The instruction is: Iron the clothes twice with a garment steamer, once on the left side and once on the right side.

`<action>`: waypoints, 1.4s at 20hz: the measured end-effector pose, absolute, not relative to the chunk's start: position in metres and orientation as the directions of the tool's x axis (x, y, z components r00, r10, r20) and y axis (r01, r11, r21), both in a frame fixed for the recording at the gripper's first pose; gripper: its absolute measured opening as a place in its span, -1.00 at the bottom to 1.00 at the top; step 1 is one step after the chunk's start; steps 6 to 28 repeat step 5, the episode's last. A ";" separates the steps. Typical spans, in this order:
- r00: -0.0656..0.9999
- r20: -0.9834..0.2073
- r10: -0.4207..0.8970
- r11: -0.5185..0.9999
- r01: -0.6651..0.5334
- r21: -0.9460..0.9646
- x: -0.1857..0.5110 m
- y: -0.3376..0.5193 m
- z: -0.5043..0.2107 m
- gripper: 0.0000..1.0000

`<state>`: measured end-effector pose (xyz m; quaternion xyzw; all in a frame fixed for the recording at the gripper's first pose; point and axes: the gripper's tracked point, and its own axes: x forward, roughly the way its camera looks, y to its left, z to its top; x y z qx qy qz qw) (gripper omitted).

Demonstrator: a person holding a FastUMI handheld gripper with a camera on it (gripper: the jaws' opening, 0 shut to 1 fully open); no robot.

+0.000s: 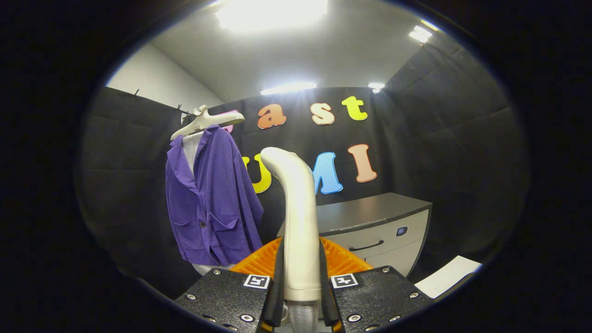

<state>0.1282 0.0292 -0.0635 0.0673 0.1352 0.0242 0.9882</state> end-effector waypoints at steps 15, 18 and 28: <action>0.961 -0.273 0.046 0.990 -0.008 0.139 0.128 0.023 -0.066 -0.33; 0.961 -0.273 0.046 0.990 -0.008 0.139 0.128 0.023 -0.066 -0.33; 0.961 -0.273 0.046 0.990 -0.008 0.139 0.128 0.023 -0.066 -0.33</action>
